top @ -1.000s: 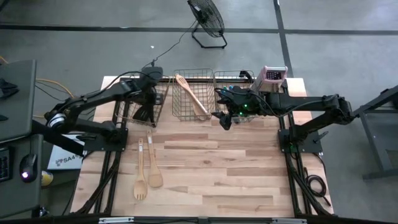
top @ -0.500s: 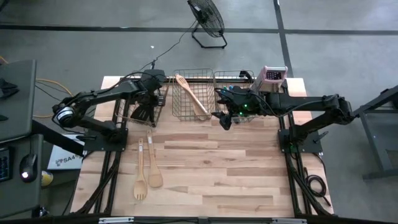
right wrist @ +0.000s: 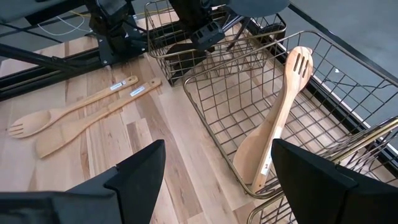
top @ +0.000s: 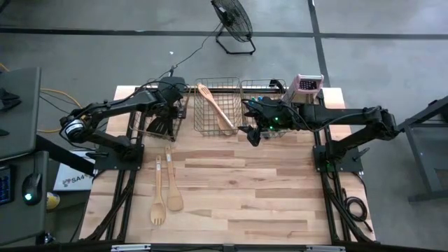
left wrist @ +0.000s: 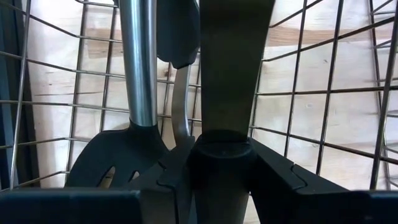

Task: Pick & Place Kitchen Items
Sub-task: Put the black spatula into the left wire basket, then put the brown serving spoon into the middle wire basket

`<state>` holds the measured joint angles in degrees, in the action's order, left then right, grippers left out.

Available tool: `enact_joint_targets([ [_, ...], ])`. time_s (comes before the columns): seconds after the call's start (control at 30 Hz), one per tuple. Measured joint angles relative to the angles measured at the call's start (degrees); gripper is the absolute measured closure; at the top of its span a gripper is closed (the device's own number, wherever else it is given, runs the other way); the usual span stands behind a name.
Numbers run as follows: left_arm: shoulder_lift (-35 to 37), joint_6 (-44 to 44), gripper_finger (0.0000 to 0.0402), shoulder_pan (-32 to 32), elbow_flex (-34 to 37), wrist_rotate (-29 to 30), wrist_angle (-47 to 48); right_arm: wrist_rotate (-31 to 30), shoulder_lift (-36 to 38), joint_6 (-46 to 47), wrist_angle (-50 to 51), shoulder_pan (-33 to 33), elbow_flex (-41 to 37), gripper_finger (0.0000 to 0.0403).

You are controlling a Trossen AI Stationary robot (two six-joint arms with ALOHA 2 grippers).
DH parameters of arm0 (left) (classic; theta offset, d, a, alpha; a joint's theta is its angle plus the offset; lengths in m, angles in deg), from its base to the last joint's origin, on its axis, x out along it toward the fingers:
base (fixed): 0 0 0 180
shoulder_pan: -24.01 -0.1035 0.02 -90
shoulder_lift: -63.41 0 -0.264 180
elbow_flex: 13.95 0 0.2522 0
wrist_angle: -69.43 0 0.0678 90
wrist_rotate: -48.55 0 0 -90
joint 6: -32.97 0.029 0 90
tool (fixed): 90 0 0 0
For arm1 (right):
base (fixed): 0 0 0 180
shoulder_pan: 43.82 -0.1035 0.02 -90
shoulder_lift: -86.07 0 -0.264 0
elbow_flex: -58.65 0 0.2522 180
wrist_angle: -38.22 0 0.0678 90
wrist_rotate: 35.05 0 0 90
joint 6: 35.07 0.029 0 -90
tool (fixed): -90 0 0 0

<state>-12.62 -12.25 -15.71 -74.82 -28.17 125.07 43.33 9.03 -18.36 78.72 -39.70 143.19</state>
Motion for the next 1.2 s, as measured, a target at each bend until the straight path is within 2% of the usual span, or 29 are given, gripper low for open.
enact_joint_targets([
  [0.27,-0.3,-0.1,0.0265,0.0,0.3,-0.9,0.3,0.0,0.0,0.0,0.0,0.0,0.0,0.0117],
  [0.57,-0.1,2.8,0.0168,0.0,-0.6,-3.0,0.3,0.0,0.0,0.0,0.0,0.0,0.0,0.0117],
  [0.67,1.1,3.9,0.0148,0.0,-2.2,-3.2,0.4,0.0,0.0,0.1,0.0,0.0,0.0,0.0117],
  [0.97,5.6,6.4,0.0142,0.0,-6.6,-2.1,4.6,0.0,0.0,1.5,0.0,0.0,0.0,0.0117],
  [1.2,11.8,6.0,0.0142,0.9,-7.7,-5.5,11.2,0.1,0.0,2.7,0.0,0.0,0.0,0.0117],
])
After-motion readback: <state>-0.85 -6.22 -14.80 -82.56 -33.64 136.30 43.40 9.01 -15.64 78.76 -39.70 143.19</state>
